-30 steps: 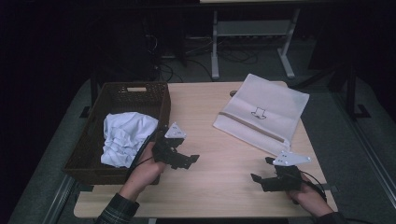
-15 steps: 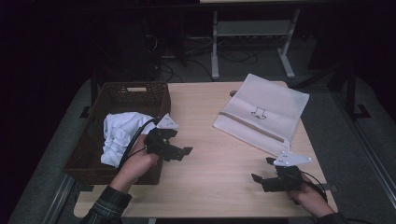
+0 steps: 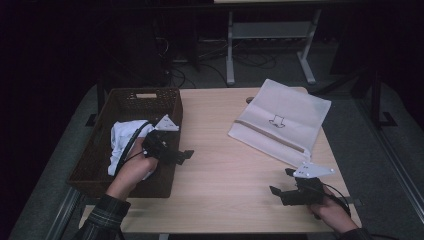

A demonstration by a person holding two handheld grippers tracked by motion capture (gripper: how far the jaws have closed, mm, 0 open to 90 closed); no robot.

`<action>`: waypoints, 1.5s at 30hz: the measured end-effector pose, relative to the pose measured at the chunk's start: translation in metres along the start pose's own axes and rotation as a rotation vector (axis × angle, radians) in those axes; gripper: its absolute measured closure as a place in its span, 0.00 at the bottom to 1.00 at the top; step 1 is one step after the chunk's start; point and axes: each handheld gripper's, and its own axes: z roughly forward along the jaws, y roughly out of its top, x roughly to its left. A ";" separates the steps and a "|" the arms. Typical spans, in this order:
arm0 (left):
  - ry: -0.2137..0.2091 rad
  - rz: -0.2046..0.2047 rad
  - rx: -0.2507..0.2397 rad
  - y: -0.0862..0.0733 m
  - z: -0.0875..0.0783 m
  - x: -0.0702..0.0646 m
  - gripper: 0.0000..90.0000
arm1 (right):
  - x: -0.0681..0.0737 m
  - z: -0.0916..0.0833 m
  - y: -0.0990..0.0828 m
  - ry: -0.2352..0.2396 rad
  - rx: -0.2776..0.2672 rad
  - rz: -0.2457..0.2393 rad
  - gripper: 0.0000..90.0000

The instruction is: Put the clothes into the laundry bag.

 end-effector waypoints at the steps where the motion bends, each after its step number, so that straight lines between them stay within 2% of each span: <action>1: 0.011 -0.006 -0.003 -0.002 -0.004 0.005 0.18 | 0.000 0.000 0.000 -0.001 0.001 0.000 0.15; 13: 0.082 -0.067 -0.006 -0.015 -0.026 0.037 0.18 | 0.001 -0.001 0.000 0.002 -0.002 0.001 0.15; 26: 0.189 -0.164 0.030 -0.035 -0.039 0.085 0.18 | 0.000 -0.001 0.000 -0.001 -0.003 0.007 0.15; 28: 0.203 -0.170 0.039 -0.037 -0.039 0.089 0.18 | 0.000 -0.001 0.000 -0.002 -0.002 0.006 0.15; 29: 0.220 -0.191 0.050 -0.042 -0.039 0.097 0.18 | 0.000 0.000 0.000 -0.003 0.000 0.009 0.15; 36: 0.253 -0.251 0.085 -0.058 -0.034 0.120 0.18 | 0.000 0.000 0.000 -0.004 0.000 0.005 0.15; 41: 0.268 -0.267 0.139 -0.064 -0.026 0.130 0.18 | 0.000 0.000 -0.001 -0.003 0.003 0.005 0.15; 45: 0.275 -0.264 0.174 -0.067 -0.018 0.136 0.18 | 0.000 0.001 -0.001 -0.003 0.006 0.006 0.15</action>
